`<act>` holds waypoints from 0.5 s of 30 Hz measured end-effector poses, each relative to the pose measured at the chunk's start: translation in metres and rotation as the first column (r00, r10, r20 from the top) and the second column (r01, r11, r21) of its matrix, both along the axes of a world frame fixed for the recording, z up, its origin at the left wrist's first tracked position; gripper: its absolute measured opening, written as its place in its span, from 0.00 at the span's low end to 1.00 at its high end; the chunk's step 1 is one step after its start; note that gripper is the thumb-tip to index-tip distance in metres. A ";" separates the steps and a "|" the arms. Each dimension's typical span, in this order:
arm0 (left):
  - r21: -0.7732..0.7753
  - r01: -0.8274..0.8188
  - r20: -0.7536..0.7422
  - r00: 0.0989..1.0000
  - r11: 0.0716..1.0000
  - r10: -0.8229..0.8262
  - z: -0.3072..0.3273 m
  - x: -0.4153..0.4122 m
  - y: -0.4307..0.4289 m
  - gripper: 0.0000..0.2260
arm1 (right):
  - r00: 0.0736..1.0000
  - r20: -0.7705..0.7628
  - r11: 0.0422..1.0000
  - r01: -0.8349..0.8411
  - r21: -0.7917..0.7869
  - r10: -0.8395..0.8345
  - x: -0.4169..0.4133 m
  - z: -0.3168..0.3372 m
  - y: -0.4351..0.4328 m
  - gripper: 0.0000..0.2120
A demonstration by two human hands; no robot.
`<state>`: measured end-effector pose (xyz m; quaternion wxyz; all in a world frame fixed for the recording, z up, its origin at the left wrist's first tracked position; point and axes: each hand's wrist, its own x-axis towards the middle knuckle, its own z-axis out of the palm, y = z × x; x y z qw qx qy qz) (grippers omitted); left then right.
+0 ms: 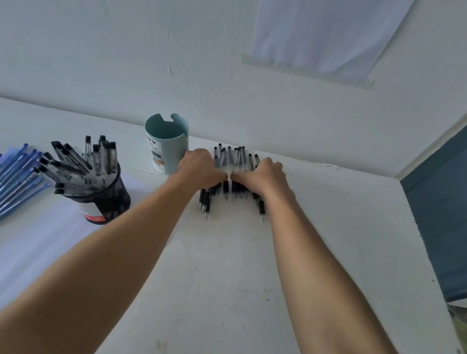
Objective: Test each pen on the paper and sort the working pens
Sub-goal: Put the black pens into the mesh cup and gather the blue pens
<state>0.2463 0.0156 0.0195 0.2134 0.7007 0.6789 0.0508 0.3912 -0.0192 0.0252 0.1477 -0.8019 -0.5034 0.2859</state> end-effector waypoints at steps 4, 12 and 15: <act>-0.009 -0.007 0.061 0.998 1.000 0.008 -0.001 -0.001 -0.001 0.17 | 0.998 0.034 0.998 -0.057 -0.035 0.059 -0.004 0.002 0.005 0.46; 0.054 0.030 -0.001 1.000 0.998 -0.030 -0.006 0.003 -0.002 0.29 | 0.992 0.055 0.990 -0.109 -0.085 0.113 -0.003 0.008 0.003 0.48; 0.016 0.011 0.030 0.999 1.000 -0.012 -0.002 0.002 0.002 0.19 | 0.987 0.077 0.986 -0.131 -0.100 0.139 0.000 0.009 0.001 0.47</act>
